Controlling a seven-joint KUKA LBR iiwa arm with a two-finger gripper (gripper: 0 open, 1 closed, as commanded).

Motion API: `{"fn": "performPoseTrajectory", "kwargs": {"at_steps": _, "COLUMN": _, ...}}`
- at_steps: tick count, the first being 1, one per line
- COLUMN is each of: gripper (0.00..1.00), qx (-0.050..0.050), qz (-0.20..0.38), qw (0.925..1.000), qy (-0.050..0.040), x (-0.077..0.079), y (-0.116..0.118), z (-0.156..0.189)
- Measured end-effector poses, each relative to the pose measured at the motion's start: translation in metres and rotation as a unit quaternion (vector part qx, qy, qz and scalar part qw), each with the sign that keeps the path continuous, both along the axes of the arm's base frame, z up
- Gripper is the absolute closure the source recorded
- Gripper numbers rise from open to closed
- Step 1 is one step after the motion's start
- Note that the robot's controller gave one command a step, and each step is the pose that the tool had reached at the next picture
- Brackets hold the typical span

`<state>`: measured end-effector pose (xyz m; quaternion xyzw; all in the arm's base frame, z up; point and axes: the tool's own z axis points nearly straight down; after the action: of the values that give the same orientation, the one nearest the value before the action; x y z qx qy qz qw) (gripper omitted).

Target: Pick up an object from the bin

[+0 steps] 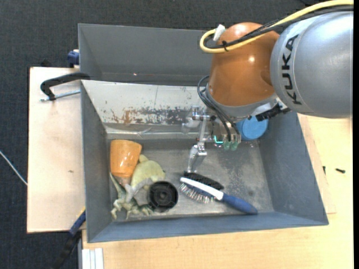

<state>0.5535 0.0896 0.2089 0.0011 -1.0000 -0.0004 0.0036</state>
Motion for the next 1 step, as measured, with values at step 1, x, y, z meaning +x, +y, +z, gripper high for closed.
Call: {"fn": "performPoseTrajectory", "kwargs": {"at_steps": 1, "gripper": 0.0, "qx": 0.003, "qz": -0.026, "qw": 0.9996, "qy": -0.0067, "x": -0.0267, "y": 0.0817, "z": -0.1246}}
